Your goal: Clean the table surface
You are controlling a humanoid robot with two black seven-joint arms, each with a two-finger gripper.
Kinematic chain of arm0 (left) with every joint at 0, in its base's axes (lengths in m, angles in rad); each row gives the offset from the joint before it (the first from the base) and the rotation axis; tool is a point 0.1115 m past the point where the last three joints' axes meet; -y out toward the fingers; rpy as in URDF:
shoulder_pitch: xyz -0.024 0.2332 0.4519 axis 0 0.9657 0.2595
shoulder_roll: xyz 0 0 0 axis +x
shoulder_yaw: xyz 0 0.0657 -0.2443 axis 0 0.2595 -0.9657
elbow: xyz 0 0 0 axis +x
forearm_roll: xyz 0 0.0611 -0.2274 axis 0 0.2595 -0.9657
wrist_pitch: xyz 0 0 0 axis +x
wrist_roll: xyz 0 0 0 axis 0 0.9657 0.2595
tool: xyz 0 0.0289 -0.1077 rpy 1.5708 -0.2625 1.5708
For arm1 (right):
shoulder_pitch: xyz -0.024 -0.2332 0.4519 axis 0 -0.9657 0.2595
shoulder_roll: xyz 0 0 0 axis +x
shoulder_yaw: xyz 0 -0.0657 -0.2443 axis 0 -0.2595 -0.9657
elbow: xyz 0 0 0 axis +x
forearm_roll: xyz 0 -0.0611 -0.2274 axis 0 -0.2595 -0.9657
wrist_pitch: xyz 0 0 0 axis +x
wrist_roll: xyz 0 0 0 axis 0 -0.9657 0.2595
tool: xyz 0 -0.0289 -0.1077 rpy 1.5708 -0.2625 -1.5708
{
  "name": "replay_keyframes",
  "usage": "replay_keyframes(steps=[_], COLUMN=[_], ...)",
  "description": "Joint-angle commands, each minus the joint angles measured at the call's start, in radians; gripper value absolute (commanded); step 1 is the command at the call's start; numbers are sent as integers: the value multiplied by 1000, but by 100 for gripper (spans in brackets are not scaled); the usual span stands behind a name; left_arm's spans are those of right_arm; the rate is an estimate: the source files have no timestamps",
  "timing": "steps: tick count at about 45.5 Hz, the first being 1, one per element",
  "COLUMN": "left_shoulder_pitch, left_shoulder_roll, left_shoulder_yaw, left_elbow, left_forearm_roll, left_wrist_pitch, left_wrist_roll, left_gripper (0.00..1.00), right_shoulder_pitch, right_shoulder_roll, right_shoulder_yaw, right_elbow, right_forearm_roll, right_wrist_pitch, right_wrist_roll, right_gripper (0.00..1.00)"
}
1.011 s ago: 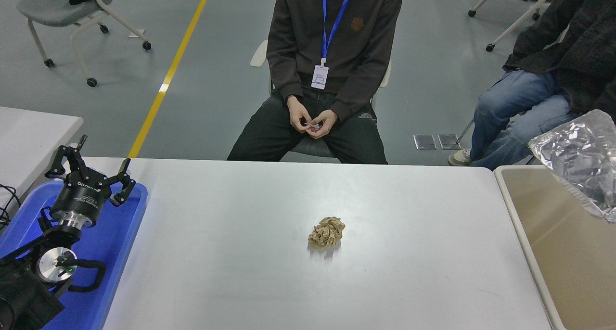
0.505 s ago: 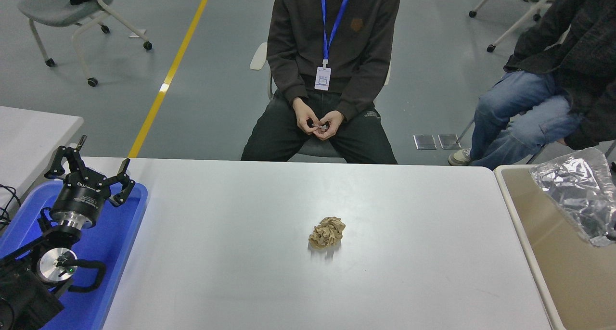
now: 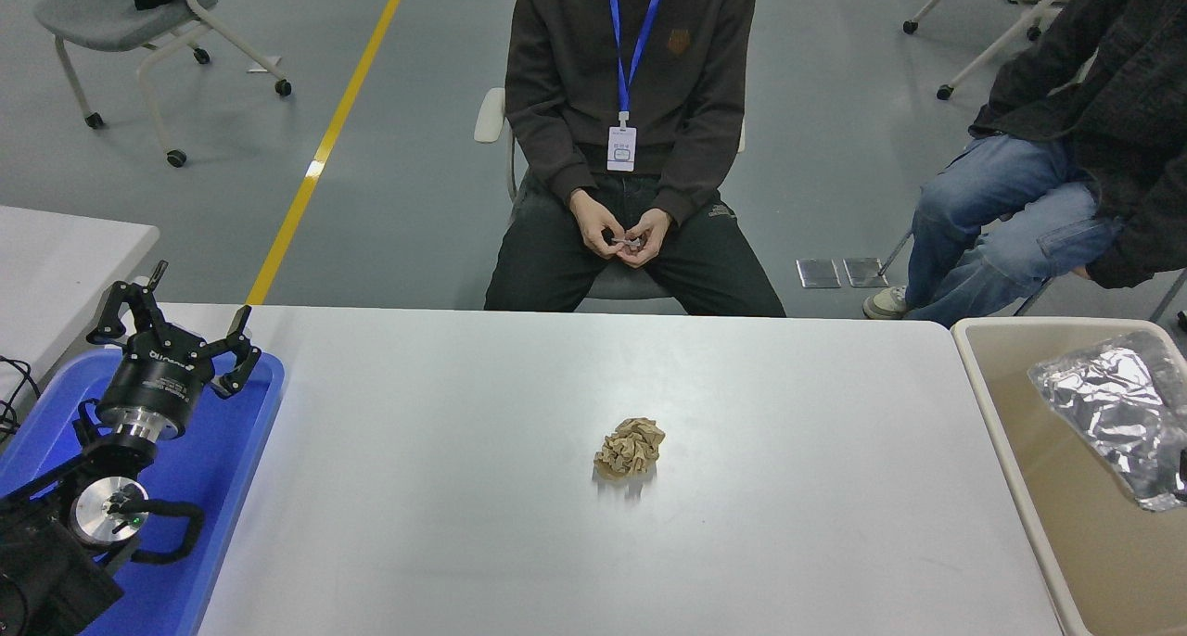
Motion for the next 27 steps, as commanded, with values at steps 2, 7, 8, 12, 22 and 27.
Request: replay_keyframes(steps=[2, 7, 8, 12, 22, 27], left_shoulder_pitch=[0, 0, 0, 0, 0, 0], left_shoulder_roll=[0, 0, 0, 0, 0, 0], left_shoulder_yaw=[0, 0, 0, 0, 0, -2], left_elbow=[-1, -1, -1, 1, -1, -1], left_forearm_roll=[0, 0, 0, 0, 0, 0], left_wrist_pitch=[0, 0, 0, 0, 0, 0], left_wrist_roll=[0, 0, 0, 0, 0, 0], left_gripper=[100, 100, 100, 100, 100, 100], right_shoulder_pitch=[-21, -29, -30, -38, -50, -52], right_shoulder_roll=[95, 116, 118, 121, 128, 128], right_shoulder_yaw=[-70, -62, -61, -61, -59, -59], right_elbow=[-156, -161, -161, -161, -161, -161], right_forearm_roll=[7, 13, 13, 13, 14, 14], right_wrist_pitch=[-11, -16, -17, -19, -40, -40], right_wrist_roll=[15, 12, 11, 11, 11, 11], right_gripper=[0, 0, 0, 0, 0, 0])
